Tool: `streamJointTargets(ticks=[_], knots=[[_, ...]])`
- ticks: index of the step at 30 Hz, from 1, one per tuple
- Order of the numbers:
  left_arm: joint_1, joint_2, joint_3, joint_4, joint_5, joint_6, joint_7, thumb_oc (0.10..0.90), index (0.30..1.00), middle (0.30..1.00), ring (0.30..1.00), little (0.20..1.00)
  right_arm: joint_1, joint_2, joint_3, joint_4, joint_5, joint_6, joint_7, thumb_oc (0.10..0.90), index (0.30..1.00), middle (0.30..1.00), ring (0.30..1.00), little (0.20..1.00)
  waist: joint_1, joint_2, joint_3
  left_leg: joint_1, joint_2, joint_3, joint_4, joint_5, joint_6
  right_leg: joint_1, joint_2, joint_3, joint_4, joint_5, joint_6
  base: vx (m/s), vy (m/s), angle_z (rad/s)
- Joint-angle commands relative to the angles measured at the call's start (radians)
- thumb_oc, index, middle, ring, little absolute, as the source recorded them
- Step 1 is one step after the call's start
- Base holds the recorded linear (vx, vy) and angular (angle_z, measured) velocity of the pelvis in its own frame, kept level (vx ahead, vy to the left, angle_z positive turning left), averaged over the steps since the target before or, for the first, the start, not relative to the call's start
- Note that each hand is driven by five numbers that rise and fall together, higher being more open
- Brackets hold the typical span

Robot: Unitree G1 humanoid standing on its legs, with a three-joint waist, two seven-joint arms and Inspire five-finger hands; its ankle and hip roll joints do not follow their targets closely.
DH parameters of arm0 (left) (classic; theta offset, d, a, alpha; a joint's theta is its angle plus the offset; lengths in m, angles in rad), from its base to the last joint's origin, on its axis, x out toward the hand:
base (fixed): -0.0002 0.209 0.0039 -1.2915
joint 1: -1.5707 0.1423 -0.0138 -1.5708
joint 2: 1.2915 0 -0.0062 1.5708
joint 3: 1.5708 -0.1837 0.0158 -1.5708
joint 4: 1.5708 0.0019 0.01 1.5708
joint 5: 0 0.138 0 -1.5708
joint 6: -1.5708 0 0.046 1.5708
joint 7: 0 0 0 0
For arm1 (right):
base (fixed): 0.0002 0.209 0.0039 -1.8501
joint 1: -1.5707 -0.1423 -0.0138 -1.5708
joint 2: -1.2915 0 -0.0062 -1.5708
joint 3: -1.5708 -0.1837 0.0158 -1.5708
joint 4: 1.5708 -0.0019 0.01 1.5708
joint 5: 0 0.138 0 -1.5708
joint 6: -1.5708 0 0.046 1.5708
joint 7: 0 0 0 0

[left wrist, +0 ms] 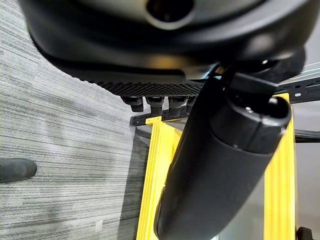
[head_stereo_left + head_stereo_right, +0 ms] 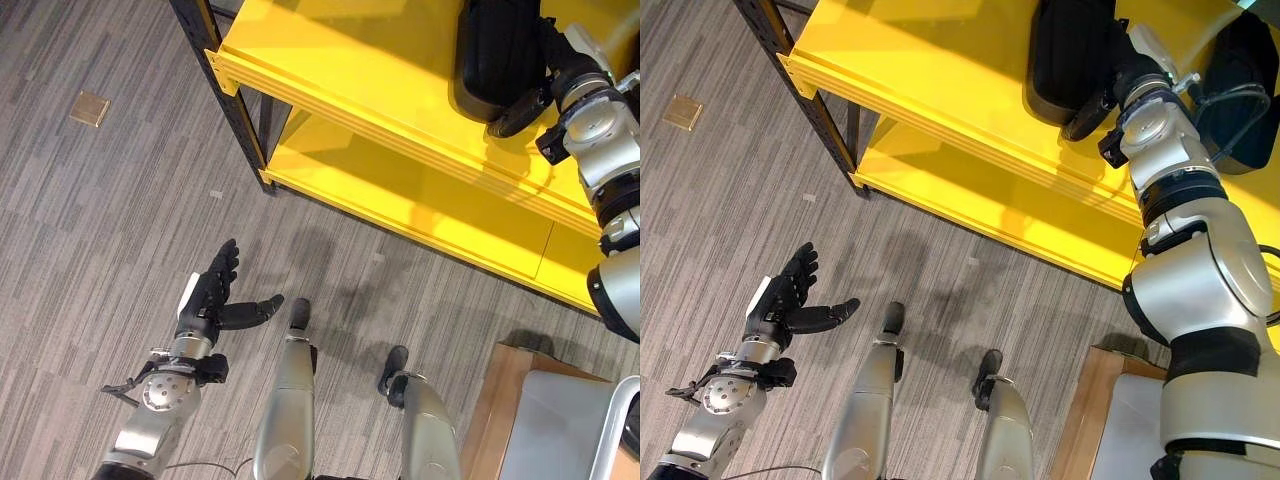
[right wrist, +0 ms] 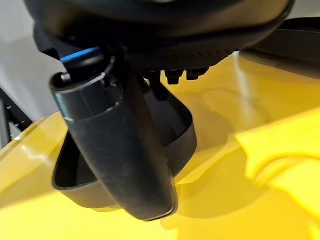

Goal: Move parts from the plastic box to the shelf.

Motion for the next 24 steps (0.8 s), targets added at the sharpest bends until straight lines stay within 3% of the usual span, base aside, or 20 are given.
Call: streamJointTargets(ticks=[1, 24], knots=[[-0.034, 0.003, 0.007, -0.11, -0.017, -0.102, -0.008, 0.9, 1.0, 1.0, 1.0, 1.0, -0.04, -0.01, 0.019, 0.051, 0.002, 0.014, -0.023, 0.9, 1.0, 1.0, 1.0, 1.0, 0.022, 0.015, -0.002, -0.039, 0.06, -0.074, 0.086, -0.094, -0.017, 0.072, -0.012, 0.024, -0.065, 0.032, 0.016, 0.0, 0.0, 0.0], [-0.028, 0.012, 0.015, -0.107, -0.022, -0.085, 0.001, 0.9, 1.0, 1.0, 1.0, 1.0, -0.044, 0.01, -0.031, 0.1, 0.006, 0.047, -0.062, 0.9, 1.0, 1.0, 1.0, 1.0, 0.029, 0.016, -0.003, -0.046, 0.052, -0.079, 0.092, -0.099, -0.011, 0.077, -0.012, 0.018, -0.074, 0.037, 0.018, 0.0, 0.0, 0.0]])
